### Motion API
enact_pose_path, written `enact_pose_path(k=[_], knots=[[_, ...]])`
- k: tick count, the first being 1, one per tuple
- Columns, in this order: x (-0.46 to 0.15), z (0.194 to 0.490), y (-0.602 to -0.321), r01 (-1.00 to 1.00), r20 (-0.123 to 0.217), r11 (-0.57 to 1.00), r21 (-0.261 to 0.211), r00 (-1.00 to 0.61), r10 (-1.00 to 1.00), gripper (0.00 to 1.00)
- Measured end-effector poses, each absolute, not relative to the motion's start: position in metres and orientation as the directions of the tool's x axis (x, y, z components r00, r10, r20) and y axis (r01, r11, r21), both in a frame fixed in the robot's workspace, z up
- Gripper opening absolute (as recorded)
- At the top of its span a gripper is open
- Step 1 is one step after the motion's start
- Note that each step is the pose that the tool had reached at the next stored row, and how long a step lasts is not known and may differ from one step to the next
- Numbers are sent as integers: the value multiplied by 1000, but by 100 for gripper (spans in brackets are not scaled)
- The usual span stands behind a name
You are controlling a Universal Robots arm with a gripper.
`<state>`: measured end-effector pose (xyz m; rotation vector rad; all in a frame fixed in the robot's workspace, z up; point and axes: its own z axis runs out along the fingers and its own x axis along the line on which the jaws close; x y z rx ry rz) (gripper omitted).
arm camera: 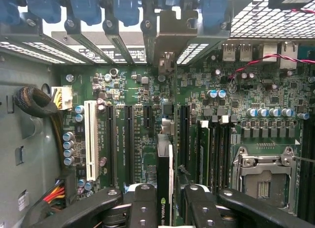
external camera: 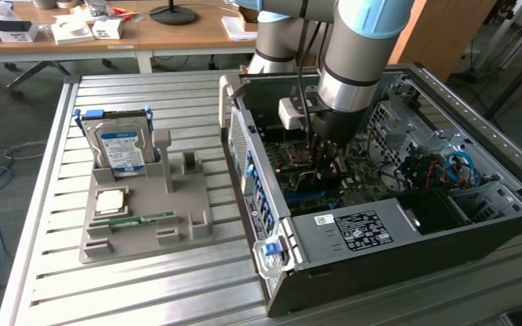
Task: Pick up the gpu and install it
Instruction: 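Insert the gpu into the slot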
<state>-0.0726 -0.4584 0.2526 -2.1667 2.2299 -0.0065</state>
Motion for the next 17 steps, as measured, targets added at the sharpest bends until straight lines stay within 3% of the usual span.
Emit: enact_pose_path(k=[17], knots=[[-77,253,-458,-999,-21,25,-37,-24,-1000,26]])
